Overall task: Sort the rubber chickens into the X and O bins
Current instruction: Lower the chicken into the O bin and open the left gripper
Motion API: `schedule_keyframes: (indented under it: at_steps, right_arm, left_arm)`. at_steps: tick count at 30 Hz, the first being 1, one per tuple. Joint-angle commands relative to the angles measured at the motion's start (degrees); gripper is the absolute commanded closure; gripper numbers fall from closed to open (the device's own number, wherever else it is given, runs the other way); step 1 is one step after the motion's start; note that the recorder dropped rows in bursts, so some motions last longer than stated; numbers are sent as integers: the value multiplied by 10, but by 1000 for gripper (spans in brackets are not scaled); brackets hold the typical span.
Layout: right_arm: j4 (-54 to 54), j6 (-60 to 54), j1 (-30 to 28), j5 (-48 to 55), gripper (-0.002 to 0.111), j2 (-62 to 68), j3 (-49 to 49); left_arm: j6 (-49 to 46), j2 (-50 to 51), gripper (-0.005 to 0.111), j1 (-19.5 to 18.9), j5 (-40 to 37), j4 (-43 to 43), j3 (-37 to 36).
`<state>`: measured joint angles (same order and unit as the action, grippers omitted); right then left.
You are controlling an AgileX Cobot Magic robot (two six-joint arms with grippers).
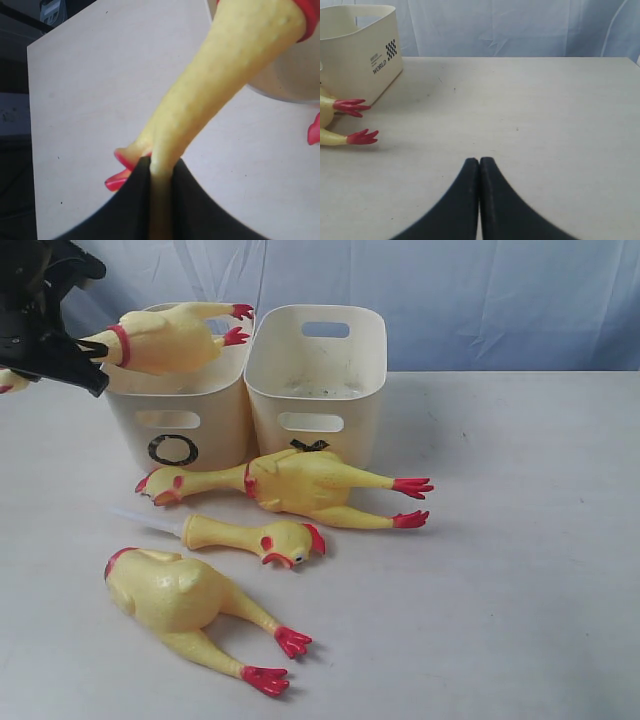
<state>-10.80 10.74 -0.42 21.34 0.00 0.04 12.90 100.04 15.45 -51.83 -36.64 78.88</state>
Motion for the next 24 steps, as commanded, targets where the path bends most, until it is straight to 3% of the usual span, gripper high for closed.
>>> schedule_keyframes:
  at_steps: [1,11,24]
  right_arm:
    - [-1,-2,-2,-6,108,0,0]
    - [-1,-2,-2,-7,108,0,0]
    - [-1,-2,-2,-7,108,0,0]
  left_arm:
    - [1,-4,106,1,13,2,5]
    - [0,-4,80,1,20,2,5]
    - [0,-4,68,1,27,-4,5]
